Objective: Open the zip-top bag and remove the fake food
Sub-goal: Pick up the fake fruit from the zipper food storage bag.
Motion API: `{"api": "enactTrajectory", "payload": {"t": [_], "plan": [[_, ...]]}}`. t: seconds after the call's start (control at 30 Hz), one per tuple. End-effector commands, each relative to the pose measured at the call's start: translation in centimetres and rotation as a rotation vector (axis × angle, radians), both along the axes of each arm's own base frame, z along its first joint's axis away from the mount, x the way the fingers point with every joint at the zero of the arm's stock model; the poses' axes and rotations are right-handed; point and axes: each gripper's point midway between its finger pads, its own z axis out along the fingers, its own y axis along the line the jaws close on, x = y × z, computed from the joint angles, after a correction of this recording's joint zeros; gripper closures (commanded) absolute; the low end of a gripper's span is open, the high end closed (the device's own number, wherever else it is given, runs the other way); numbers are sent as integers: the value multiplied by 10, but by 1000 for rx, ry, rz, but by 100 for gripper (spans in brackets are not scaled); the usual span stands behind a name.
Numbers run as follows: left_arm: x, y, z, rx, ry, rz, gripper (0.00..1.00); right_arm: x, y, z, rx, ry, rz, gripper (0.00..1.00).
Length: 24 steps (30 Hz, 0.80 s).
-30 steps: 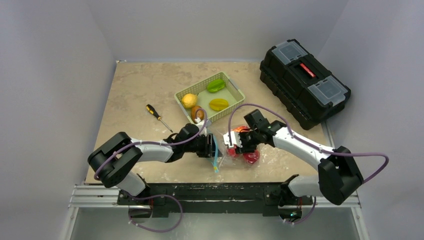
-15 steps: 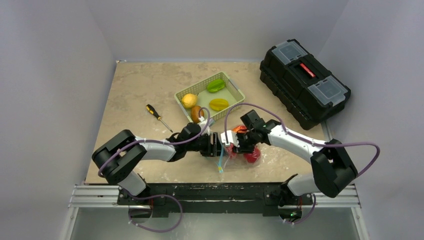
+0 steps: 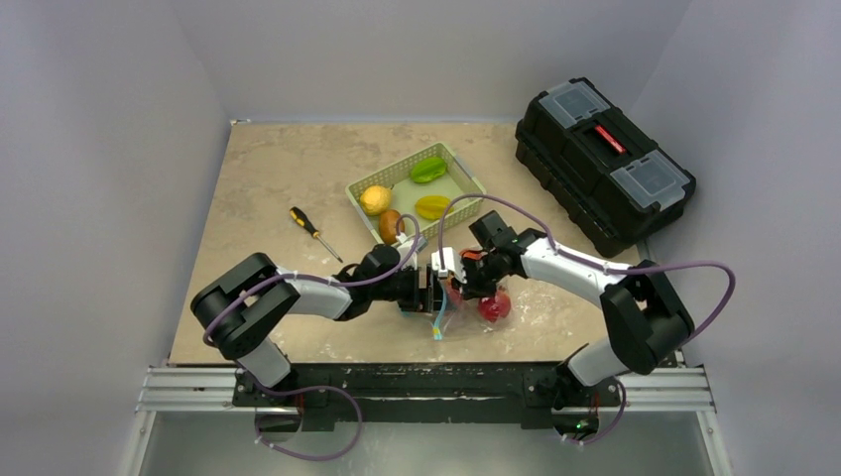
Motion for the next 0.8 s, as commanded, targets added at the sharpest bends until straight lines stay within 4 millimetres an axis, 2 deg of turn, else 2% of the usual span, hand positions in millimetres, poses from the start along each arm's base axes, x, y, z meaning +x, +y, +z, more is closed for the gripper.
{"api": "enactTrajectory", "payload": {"t": [0.0,0.13,0.17,0.27,0.37,0.43,0.53,0.73,0.77], "plan": [[3,-16,24,-102,-61,-36,22,0,34,22,131,65,4,100],[2,-15,24,-106,-68,-35,17,4,43,27,160,96,-37,99],[2,-14,23,-104,-70,-33,15,4,45,27,168,105,-44,96],[2,-13,22,-104,-86,-35,12,-3,52,33,200,164,-33,86],[4,-12,19,-87,-91,-27,12,-13,59,38,237,237,-9,85],[7,-11,15,-66,-89,-18,14,-17,61,40,250,267,1,86],[12,-8,9,-30,-86,13,23,-19,62,38,251,283,1,89],[19,9,3,45,-104,96,24,-7,57,33,221,232,-44,91],[19,12,3,58,-107,109,29,-5,56,33,220,224,-49,91]]}}
